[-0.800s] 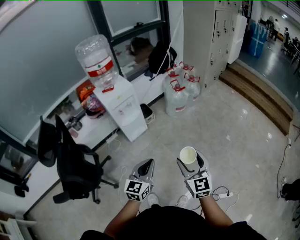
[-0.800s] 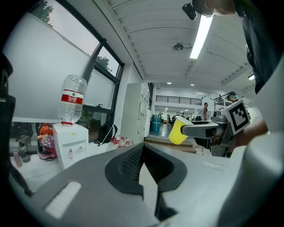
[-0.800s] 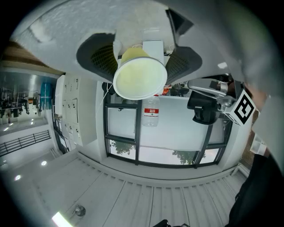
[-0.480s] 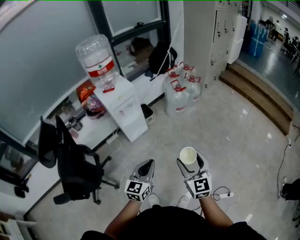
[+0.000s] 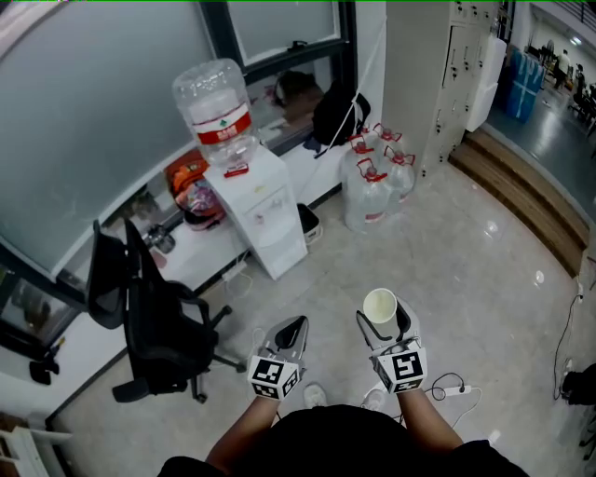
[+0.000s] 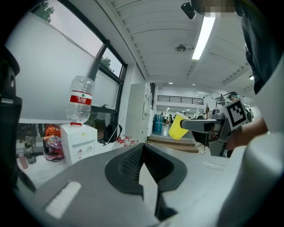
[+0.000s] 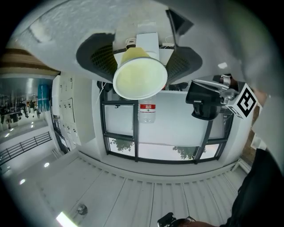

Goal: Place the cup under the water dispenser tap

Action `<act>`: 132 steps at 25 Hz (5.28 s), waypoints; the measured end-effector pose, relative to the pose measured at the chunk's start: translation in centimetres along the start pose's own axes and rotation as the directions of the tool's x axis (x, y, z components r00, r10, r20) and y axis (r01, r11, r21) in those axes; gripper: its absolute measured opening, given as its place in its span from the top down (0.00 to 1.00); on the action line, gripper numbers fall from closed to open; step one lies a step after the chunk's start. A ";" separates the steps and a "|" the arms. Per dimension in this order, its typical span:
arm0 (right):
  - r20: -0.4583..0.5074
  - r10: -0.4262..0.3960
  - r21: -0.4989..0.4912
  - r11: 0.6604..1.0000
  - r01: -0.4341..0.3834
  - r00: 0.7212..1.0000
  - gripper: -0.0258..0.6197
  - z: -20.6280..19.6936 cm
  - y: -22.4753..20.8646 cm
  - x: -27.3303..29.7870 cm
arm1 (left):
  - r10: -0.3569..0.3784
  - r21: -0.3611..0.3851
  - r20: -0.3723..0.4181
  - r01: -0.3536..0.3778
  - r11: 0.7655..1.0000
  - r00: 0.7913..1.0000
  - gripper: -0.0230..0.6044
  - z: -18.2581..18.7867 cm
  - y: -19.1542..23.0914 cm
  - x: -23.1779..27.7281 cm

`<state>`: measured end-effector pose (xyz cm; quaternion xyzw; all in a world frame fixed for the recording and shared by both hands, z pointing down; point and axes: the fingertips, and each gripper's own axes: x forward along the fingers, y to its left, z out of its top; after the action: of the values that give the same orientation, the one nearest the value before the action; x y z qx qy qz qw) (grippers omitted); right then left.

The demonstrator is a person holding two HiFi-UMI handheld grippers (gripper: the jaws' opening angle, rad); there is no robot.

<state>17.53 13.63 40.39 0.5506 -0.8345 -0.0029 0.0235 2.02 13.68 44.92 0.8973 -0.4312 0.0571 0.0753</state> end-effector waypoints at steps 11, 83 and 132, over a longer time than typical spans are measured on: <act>-0.018 -0.004 -0.015 1.000 0.003 1.000 0.44 0.1 5.0 3.2 | -0.005 0.000 0.000 0.005 1.000 1.000 0.94 -0.6 5.4 -2.5; -0.267 0.487 0.012 0.865 -0.502 0.832 0.43 -10.4 4.7 42.9 | 0.483 -0.104 -0.119 -0.494 0.863 0.868 0.94 -1.8 31.0 11.0; -0.522 0.445 0.085 0.876 -0.475 0.728 0.43 -43.0 10.6 64.0 | 0.499 -0.198 -0.205 -0.535 0.821 0.842 0.94 -23.4 40.1 15.9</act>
<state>-15.55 -40.10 86.00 0.3050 -0.9051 0.1308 0.2659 -20.38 -18.94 74.03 0.7230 -0.6560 0.0857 0.1991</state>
